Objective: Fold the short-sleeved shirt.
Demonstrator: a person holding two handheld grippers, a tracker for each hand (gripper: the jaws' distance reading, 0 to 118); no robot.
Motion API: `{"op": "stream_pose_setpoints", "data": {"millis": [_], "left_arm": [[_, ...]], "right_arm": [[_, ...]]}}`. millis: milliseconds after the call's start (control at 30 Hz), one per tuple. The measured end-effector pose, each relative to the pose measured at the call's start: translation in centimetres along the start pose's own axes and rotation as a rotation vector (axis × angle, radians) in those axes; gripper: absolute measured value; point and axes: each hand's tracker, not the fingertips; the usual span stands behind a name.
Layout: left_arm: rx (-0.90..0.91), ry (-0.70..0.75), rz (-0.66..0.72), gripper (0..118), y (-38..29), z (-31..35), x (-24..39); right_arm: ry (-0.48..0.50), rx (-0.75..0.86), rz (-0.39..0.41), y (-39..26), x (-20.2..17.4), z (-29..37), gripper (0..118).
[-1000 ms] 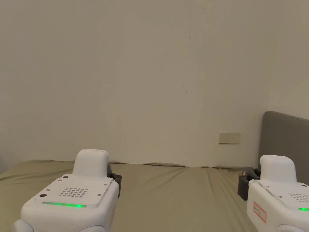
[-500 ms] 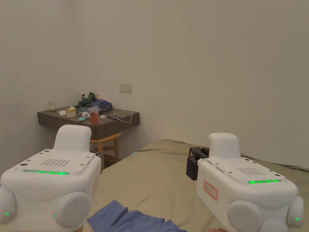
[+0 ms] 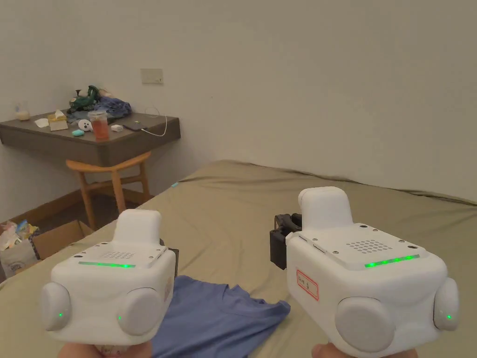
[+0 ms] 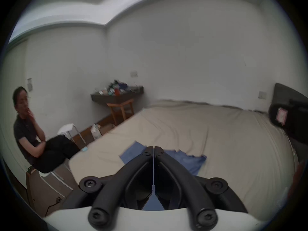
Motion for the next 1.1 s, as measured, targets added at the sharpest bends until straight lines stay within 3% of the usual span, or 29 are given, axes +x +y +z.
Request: {"op": "stream_pose_setpoints", "data": {"millis": [267,433,467,533,567,767,867,900,933,967,1000,1067,1100], "left_arm": [[-0.291,-0.101,-0.022,0,-8.3,-13.5,4.6],[-0.318,-0.112,-0.048,1,-11.2,-19.2,7.0],[-0.333,-0.13,-0.058,20,-11.5,-20.3,7.6],[-0.418,-0.168,-0.13,109,-12.4,-22.5,8.8],[-0.407,-0.188,-0.14,118,-13.0,-23.2,9.4],[-0.444,-0.188,-0.18,118,-15.2,-26.6,12.0],[-0.559,-0.112,-0.25,116,-16.7,-28.9,12.4],[-0.557,-0.179,-0.182,114,-16.8,-29.0,11.8],[-0.523,-0.188,-0.082,99,-16.1,-28.3,10.6],[-0.499,-0.149,-0.028,53,-15.8,-27.7,10.1],[-0.468,-0.105,-0.008,22,-15.4,-27.4,9.4],[-0.475,-0.056,0.013,18,-15.1,-27.2,8.2],[-0.495,-0.155,0.099,18,-14.9,-27.3,7.5]], "right_arm": [[-0.016,-0.202,-0.033,-6.3,1.7,-5.6,3],[-0.024,-0.259,-0.009,-8.3,2.5,-7.2,3],[-0.022,-0.265,-0.012,-8.5,2.7,-7.4,3],[-0.032,-0.284,-0.007,-9.0,3.2,-7.7,3],[-0.039,-0.294,-0.006,-9.2,3.6,-7.8,3],[-0.078,-0.331,-0.003,-10.4,5.4,-7.4,3],[-0.094,-0.336,-0.01,-10.5,6.0,-6.7,3],[-0.103,-0.332,-0.005,-10.4,6.2,-6.3,3],[-0.115,-0.326,0.004,-10.2,6.3,-5.9,3],[-0.124,-0.321,0.013,-10.1,6.5,-5.5,3],[-0.133,-0.315,0.017,-10.0,6.8,-4.9,3],[-0.153,-0.302,-0.003,-9.7,7.4,-4.0,3],[-0.158,-0.291,-0.026,-9.6,7.8,-3.5,3]]}}
